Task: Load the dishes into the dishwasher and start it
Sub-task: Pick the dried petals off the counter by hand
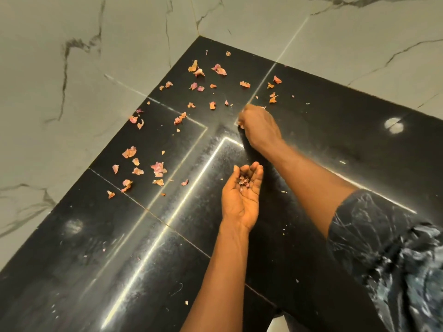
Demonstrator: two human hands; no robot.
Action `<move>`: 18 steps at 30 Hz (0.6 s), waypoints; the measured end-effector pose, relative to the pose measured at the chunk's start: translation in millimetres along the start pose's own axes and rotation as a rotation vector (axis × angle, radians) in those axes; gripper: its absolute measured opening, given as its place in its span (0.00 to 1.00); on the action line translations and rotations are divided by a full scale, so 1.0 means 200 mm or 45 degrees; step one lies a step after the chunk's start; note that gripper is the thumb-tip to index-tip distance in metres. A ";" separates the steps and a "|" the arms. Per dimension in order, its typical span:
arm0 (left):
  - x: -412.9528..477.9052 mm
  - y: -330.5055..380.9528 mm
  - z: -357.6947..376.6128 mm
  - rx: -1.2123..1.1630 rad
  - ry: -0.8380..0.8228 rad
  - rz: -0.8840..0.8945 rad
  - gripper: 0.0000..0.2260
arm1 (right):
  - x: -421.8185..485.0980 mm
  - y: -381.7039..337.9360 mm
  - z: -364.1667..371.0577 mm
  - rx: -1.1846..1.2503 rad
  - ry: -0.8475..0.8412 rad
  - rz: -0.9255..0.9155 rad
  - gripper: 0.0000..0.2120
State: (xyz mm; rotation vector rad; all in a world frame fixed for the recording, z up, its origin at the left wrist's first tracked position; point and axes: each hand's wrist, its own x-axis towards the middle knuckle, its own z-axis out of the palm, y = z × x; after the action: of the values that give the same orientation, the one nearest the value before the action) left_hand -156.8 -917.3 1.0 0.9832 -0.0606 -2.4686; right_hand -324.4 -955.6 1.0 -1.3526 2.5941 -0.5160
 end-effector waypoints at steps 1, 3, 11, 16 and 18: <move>0.01 0.00 0.00 -0.001 -0.008 -0.002 0.12 | -0.04 0.01 0.00 0.021 0.004 0.016 0.09; 0.02 0.02 0.00 -0.014 -0.026 0.006 0.12 | -0.11 0.04 -0.01 0.131 0.012 0.090 0.11; 0.06 0.01 -0.02 0.015 0.012 0.027 0.16 | -0.53 -0.05 -0.17 0.345 0.087 -0.143 0.10; 0.04 0.01 -0.02 0.014 0.005 0.005 0.14 | -0.54 -0.07 -0.25 0.270 -0.081 -0.246 0.12; 0.05 0.01 -0.02 -0.009 0.005 -0.007 0.14 | -0.39 -0.01 -0.27 0.329 -0.002 -0.111 0.13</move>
State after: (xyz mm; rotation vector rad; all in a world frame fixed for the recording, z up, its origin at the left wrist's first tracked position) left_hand -159.2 -923.6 -7.0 0.9864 -0.0480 -2.4701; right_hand -294.6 -880.0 50.3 -1.3795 2.3743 -0.8307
